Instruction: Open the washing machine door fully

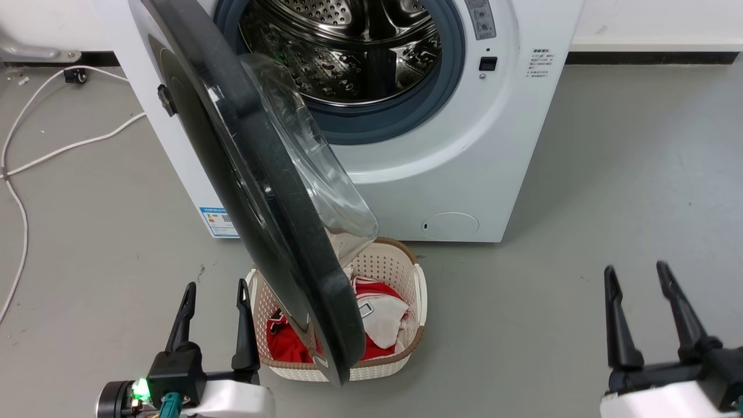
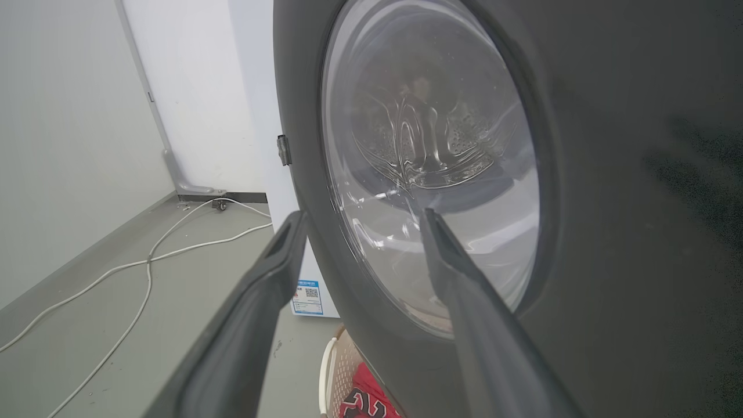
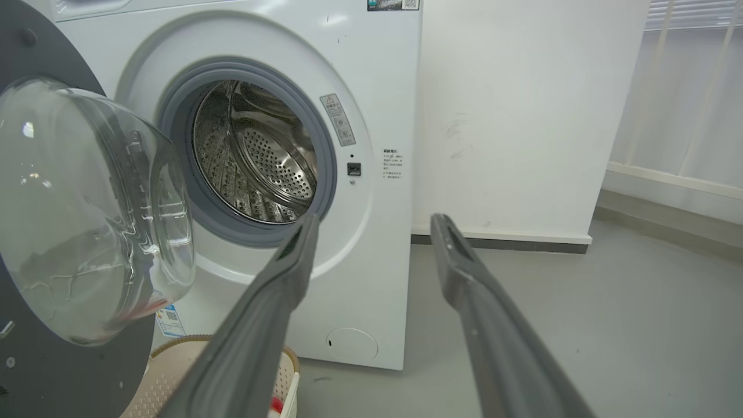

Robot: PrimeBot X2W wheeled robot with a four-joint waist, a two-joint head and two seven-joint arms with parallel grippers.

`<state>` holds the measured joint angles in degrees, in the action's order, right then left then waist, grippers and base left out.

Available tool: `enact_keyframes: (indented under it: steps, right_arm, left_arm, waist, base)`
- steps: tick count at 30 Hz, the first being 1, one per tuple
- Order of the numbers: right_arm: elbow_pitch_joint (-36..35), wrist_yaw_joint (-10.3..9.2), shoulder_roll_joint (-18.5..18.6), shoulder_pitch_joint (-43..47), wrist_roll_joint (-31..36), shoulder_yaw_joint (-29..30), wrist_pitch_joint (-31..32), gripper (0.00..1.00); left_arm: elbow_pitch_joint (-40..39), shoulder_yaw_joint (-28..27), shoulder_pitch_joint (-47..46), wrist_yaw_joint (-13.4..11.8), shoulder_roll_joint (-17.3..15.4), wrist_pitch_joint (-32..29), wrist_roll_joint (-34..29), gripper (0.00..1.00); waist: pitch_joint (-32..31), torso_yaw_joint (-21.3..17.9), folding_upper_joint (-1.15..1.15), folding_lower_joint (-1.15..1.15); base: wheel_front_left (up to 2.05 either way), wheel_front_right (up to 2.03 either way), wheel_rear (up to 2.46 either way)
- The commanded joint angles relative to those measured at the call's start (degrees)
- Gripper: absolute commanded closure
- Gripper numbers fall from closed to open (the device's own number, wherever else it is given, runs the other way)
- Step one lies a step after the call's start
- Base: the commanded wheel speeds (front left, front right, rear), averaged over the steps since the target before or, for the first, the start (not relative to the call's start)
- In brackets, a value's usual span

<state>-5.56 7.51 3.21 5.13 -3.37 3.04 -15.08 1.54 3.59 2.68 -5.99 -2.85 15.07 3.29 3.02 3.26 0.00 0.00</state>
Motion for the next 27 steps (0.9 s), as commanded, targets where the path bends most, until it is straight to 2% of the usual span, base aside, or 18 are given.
enact_keyframes:
  steps: [1, 17, 18, 19, 20, 27]
  right_arm:
    - [0.59, -0.04, -0.39, 1.32, 0.74, 0.22, -0.11, 0.00]
    - [2.15, -0.04, -0.41, 4.64, -2.69, 0.81, -0.12, 0.00]
    - [2.20, -0.04, -0.41, 4.69, -2.74, 0.80, -0.12, 0.00]
    - [2.27, -0.04, -0.41, 4.71, -2.85, 0.74, -0.12, 0.00]
    - [2.17, -0.04, -0.41, 4.62, -2.99, 0.64, -0.11, 0.00]
    - [1.69, -0.04, -0.40, 3.79, -2.98, 0.10, -0.11, 0.00]
  left_arm:
    - [0.00, 0.11, 0.29, 0.00, -0.05, 0.15, 0.10, 0.00]
    - [-0.10, 0.51, 1.69, -0.80, -0.05, 0.15, 0.57, 0.00]
    - [0.03, 0.40, 1.81, -1.04, -0.05, 0.15, 0.93, 0.07]
    - [-0.16, 0.24, 1.77, -1.19, -0.07, 0.15, 1.00, 0.71]
    - [-0.20, 0.26, 1.85, -1.21, -0.05, 0.15, 1.12, 1.00]
    - [-1.78, -1.45, -0.72, -0.58, -0.05, 0.16, 0.95, 1.00]
  waist:
    - [-0.12, 0.04, 0.00, 0.00]
    - [-1.70, -0.36, 0.00, 0.00]
    - [-1.79, -0.35, 0.00, 0.00]
    - [-1.88, -0.35, 0.00, 0.00]
    - [-1.94, -0.36, 0.00, 0.00]
    - [-2.11, -0.21, 0.00, 0.00]
  base:
    - [0.00, 0.00, 0.00]
    - [0.00, 0.00, 0.00]
    - [0.00, 0.00, 0.00]
    - [0.00, 0.00, 0.00]
    - [0.00, 0.00, 0.00]
    - [0.00, 0.00, 0.00]
